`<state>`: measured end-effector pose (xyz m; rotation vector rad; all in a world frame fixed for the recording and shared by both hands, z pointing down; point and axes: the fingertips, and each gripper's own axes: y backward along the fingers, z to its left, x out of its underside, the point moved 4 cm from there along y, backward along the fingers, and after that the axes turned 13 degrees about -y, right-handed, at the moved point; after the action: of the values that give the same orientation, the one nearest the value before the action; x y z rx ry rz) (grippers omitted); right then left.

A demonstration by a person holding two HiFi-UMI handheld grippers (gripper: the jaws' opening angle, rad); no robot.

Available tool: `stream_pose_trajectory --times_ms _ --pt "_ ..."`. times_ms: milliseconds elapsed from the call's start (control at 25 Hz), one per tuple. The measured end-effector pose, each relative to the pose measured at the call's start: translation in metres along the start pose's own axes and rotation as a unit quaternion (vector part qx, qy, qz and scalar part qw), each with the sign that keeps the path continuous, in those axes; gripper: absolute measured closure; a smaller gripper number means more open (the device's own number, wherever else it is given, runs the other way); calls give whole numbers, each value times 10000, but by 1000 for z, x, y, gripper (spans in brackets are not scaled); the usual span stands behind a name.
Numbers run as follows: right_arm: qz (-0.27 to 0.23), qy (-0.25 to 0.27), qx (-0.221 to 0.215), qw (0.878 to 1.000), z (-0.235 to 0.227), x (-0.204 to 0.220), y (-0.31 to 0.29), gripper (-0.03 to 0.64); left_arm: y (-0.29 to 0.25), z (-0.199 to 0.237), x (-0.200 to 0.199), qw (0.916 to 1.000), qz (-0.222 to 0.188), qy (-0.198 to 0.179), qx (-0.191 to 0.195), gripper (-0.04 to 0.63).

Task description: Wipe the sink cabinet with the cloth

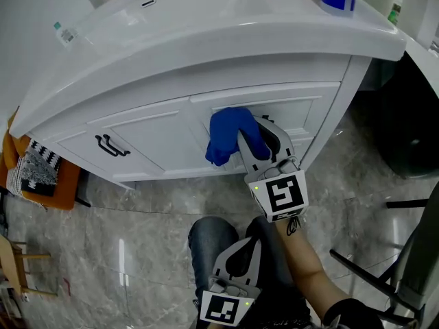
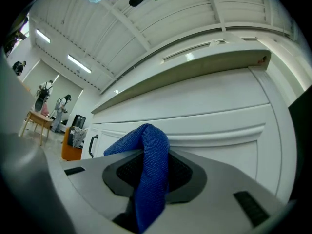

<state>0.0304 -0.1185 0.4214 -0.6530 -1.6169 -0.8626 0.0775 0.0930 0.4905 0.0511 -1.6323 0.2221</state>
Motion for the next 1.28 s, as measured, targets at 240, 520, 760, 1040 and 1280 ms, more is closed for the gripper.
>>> stream_pose_trajectory --times_ms 240,520,760,1040,1280 --pt "-176 2 203 9996 -14 -11 12 509 -2 -4 -1 10000 -20 10 56 591" --pt "-281 -251 340 9987 -29 -15 26 509 -4 -10 -2 9999 -37 15 110 591" --pt "-393 -370 423 9976 -35 -19 37 509 -3 -11 -2 9999 -26 26 106 591" --pt "-478 -421 545 9965 -42 -23 44 509 -2 -11 -1 9999 -46 29 93 591" --pt "-514 -506 732 9947 -56 -25 53 509 1 -13 -1 9999 -39 21 95 591"
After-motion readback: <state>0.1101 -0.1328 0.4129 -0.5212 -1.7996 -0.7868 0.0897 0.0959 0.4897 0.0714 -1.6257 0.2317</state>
